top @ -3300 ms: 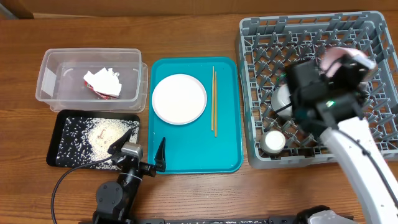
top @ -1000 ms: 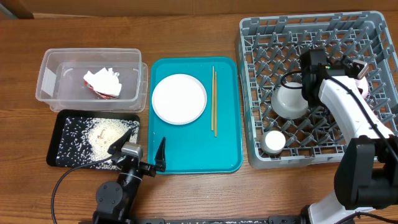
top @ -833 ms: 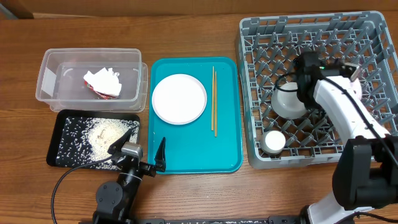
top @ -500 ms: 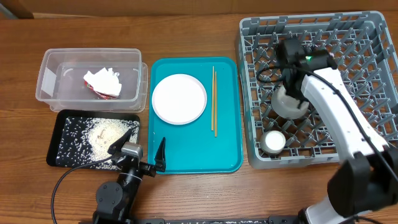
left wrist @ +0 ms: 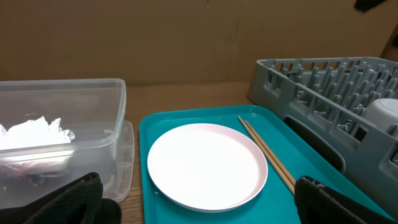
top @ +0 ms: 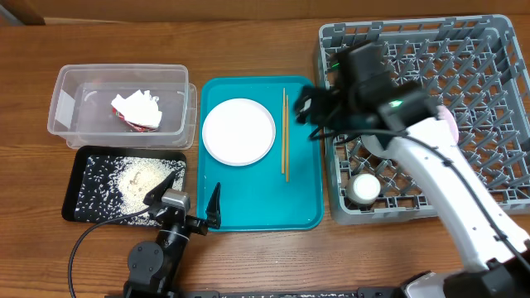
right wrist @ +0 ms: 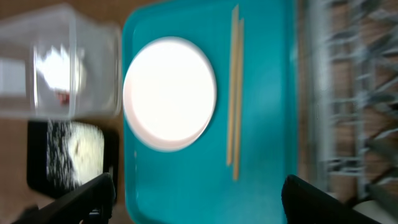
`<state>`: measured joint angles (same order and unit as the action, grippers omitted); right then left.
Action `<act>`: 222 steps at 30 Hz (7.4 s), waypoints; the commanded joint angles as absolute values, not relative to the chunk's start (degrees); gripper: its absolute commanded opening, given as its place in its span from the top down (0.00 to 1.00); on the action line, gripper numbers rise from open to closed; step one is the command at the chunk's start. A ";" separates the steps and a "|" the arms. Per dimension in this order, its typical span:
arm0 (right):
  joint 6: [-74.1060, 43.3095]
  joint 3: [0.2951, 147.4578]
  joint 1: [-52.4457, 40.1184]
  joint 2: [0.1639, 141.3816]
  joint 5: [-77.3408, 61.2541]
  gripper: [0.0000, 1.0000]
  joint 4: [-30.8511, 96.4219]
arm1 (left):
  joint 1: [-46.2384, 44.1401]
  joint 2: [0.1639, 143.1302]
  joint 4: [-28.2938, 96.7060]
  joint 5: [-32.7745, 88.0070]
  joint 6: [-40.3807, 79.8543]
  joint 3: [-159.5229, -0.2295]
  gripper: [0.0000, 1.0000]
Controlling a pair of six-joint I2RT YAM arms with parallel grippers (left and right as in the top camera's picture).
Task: Sort waste into correct bins and load items into the dishwasher
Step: 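Reach right gripper to the white plate on the teal tray and grasp it, then carry the white plate with right gripper and stand it in the rack, then move right gripper to the chopsticks on the teal tray and grasp them, then lift the chopsticks with right gripper and drop them into the rack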
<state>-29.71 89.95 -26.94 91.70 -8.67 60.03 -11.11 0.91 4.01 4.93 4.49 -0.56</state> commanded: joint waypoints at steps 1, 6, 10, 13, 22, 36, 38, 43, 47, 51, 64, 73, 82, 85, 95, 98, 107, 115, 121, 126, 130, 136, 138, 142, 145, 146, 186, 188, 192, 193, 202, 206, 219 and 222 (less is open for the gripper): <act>-27.81 88.51 -33.61 96.68 -4.45 0.13 59.59 | -10.90 0.30 4.03 4.91 5.30 -0.27 0.00; -34.17 88.51 -37.91 104.57 1.21 0.32 55.29 | -10.90 0.30 4.01 4.93 5.30 -0.27 0.00; -44.99 88.51 -37.98 111.46 -0.93 0.46 51.13 | -10.90 0.30 4.03 4.91 5.30 -0.27 0.00; -47.11 88.51 -37.98 115.28 -4.75 0.54 48.47 | -10.90 0.30 4.03 4.91 5.30 -0.27 0.00; -53.04 88.49 -38.26 121.82 -6.15 0.65 46.11 | -10.90 0.30 4.01 4.93 5.32 -0.27 0.00; -51.48 88.49 -39.09 121.84 -2.98 0.96 50.06 | -10.90 0.30 4.01 4.91 5.30 -0.27 0.00; -48.88 88.58 -39.09 118.58 -0.86 0.96 50.33 | -10.90 0.30 4.03 4.93 5.30 -0.27 0.00; -43.27 88.58 -39.09 107.53 9.50 0.96 51.90 | -10.90 0.30 4.03 4.91 5.30 -0.27 0.00; -33.21 88.58 -38.94 94.52 26.98 0.96 53.28 | -10.90 0.30 4.03 4.91 5.30 -0.27 0.00; -24.99 88.55 -38.87 84.84 53.89 0.96 54.74 | -10.90 0.30 4.03 4.93 5.32 -0.27 0.00; -23.53 88.44 -14.24 85.71 73.25 0.96 56.42 | -10.90 0.30 4.01 4.91 5.30 -0.27 0.00; -20.49 88.47 -7.31 94.21 69.28 0.96 50.96 | -10.90 0.30 4.01 4.93 5.32 -0.27 0.00; -12.12 88.47 -8.29 104.42 67.75 0.96 42.54 | -10.90 0.30 4.03 4.91 5.30 -0.27 0.00; -11.94 88.44 -8.73 106.45 65.54 0.96 42.30 | -10.90 0.30 4.03 4.91 5.30 -0.27 0.00; -9.63 88.47 -12.86 106.59 63.16 0.52 41.41 | -10.90 0.30 4.03 4.91 5.30 -0.27 0.00; -8.93 88.64 -15.09 106.15 63.29 0.38 41.91 | -10.90 0.30 4.03 4.93 5.32 -0.27 0.00; -10.74 90.13 -32.62 101.49 17.85 0.29 51.79 | -10.90 0.32 4.03 4.91 5.30 -0.27 0.00; -17.06 90.06 -39.94 107.35 1.06 0.40 48.56 | -10.90 0.32 4.03 4.91 5.30 -0.27 0.00; -19.55 90.06 -39.55 116.66 7.29 0.43 47.37 | -10.90 0.32 4.03 4.93 5.30 -0.27 0.00; -19.53 90.06 -39.51 121.97 10.13 0.48 45.76 | -10.90 0.30 4.03 4.93 5.32 -0.27 0.00; -19.55 90.06 -39.51 123.15 11.55 0.51 45.69 | -10.90 0.32 4.03 4.93 5.30 -0.27 0.00; -19.22 90.06 -39.51 123.26 10.39 0.71 46.13 | -10.90 0.32 4.03 4.91 5.32 -0.27 0.00; -19.07 90.06 -39.51 123.26 8.95 0.80 46.63 | -10.90 0.30 4.03 4.91 5.32 -0.27 0.00; -19.09 90.06 -39.57 123.26 7.64 0.80 47.68 | -10.90 0.32 4.03 4.91 5.32 -0.27 0.00; -19.09 90.06 -39.57 123.26 7.60 0.89 48.40 | -10.90 0.30 4.03 4.93 5.30 -0.27 0.00; -19.11 90.06 -39.57 123.24 7.57 0.96 48.86 | -10.90 0.32 4.03 4.91 5.32 -0.27 0.00; -9.17 88.88 -27.77 103.94 10.57 0.48 58.28 | -10.90 0.32 4.03 4.93 5.30 -0.27 0.00; -9.17 88.86 -30.02 103.94 8.88 0.45 57.28 | -10.90 0.30 4.03 4.91 5.30 -0.27 0.00; -9.15 88.40 -34.04 104.20 7.70 0.44 53.60 | -10.90 0.32 4.03 4.91 5.30 -0.27 0.00; -9.15 88.07 -34.79 104.42 8.43 0.45 52.71 | -10.90 0.30 4.03 4.93 5.32 -0.27 0.00; -9.13 80.58 -35.97 111.57 14.92 0.44 44.07 | -10.90 0.32 4.03 4.93 5.32 -0.27 0.00; -8.88 80.40 -35.77 116.01 15.88 0.42 42.63 | -10.90 0.30 4.03 4.93 5.32 -0.27 0.00; -8.78 80.75 -35.79 121.34 7.11 0.78 47.20 | -10.90 0.32 4.01 4.93 5.32 -0.27 0.00; -8.49 82.11 -36.01 121.03 3.75 0.85 49.50 | -10.90 0.32 4.03 4.93 5.32 -0.27 0.00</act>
<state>-8.91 81.69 -35.88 118.52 9.37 47.75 -11.11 0.91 4.01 4.93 4.49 -0.56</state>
